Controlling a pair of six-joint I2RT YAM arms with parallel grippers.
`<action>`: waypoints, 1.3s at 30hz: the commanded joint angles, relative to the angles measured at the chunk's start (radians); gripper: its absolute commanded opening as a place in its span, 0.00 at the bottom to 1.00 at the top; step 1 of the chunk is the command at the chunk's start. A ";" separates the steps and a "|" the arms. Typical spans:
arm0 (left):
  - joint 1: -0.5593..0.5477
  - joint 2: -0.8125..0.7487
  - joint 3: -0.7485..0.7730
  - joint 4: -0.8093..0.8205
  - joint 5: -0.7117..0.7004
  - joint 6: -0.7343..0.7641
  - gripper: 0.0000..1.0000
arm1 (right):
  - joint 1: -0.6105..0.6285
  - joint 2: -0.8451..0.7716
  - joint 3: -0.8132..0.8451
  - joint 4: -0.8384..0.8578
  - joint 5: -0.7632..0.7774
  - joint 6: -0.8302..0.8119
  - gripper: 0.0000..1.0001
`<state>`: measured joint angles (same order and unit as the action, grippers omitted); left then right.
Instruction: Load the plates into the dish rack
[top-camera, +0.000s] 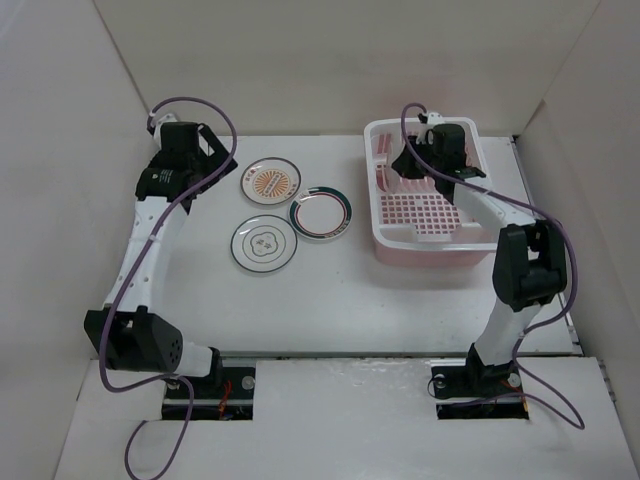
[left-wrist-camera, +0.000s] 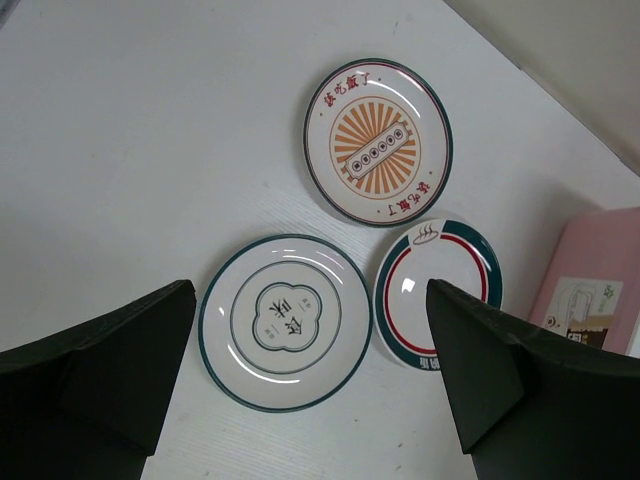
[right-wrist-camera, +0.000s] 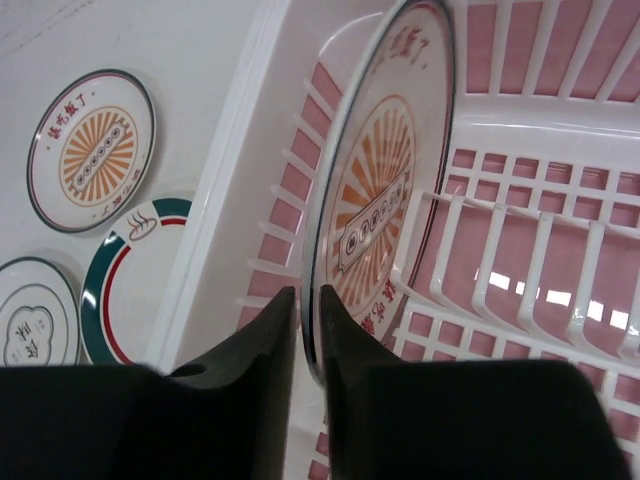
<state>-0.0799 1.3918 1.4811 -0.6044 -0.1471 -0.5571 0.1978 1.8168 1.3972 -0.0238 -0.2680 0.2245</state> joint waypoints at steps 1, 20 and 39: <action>0.011 -0.039 -0.012 0.003 -0.005 0.005 0.99 | 0.008 0.001 0.059 0.024 0.006 -0.013 0.21; 0.095 0.041 -0.091 0.104 0.067 0.025 0.99 | 0.008 -0.200 0.028 0.004 0.112 -0.011 1.00; 0.252 0.653 0.011 0.480 0.654 0.094 0.99 | 0.051 -0.545 0.056 -0.117 -0.324 -0.022 1.00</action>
<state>0.1810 2.0232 1.4075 -0.1986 0.3748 -0.4805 0.2493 1.3178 1.4246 -0.1375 -0.5476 0.2302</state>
